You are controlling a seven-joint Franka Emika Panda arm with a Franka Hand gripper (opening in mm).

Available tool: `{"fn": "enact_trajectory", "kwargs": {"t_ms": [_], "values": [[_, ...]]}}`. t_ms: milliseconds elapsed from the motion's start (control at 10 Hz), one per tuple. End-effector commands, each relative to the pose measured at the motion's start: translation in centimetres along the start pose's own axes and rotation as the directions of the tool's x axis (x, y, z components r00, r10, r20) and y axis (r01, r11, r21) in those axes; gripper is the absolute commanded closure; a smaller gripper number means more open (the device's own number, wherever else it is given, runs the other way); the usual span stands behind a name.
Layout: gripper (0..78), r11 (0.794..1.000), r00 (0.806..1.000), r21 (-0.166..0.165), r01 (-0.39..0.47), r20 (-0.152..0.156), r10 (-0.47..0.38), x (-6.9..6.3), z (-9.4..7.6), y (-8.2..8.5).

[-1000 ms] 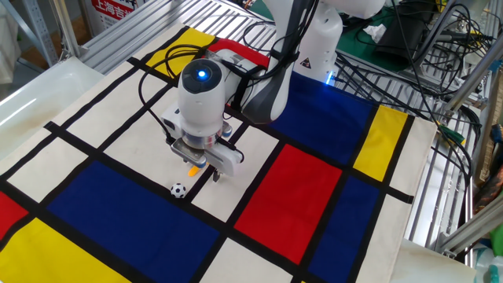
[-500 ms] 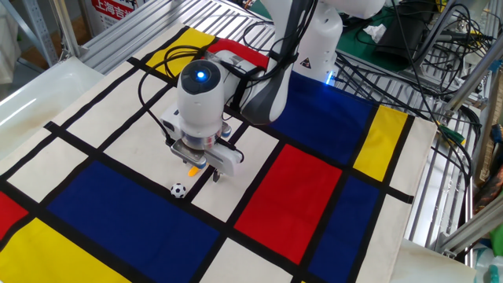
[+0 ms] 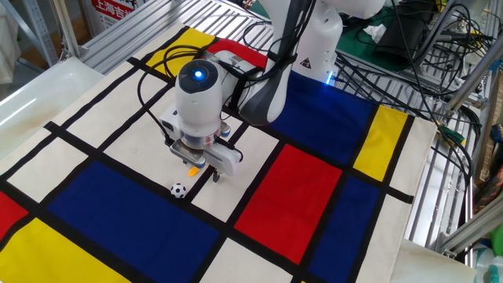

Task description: Attach the bubble ring to the ball

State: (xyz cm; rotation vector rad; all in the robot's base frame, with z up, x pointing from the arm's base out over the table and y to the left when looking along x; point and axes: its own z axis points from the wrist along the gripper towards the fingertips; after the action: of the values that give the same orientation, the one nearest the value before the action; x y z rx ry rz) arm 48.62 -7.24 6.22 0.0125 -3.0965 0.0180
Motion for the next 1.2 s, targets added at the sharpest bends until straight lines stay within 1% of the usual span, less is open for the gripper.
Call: {"fn": "enact_trajectory", "kwargs": {"t_ms": [100, 400, 1200], "values": [[0.1, 0.999, 1.0, -0.037, 0.006, 0.019, -0.005, -0.37, 0.02, -0.1], [0.1, 0.999, 1.0, -0.04, 0.007, 0.02, -0.006, -0.37, 0.03, -0.09], [0.1, 1.0, 1.0, -0.028, 0.005, 0.028, -0.004, -0.33, 0.34, -0.07]]}}
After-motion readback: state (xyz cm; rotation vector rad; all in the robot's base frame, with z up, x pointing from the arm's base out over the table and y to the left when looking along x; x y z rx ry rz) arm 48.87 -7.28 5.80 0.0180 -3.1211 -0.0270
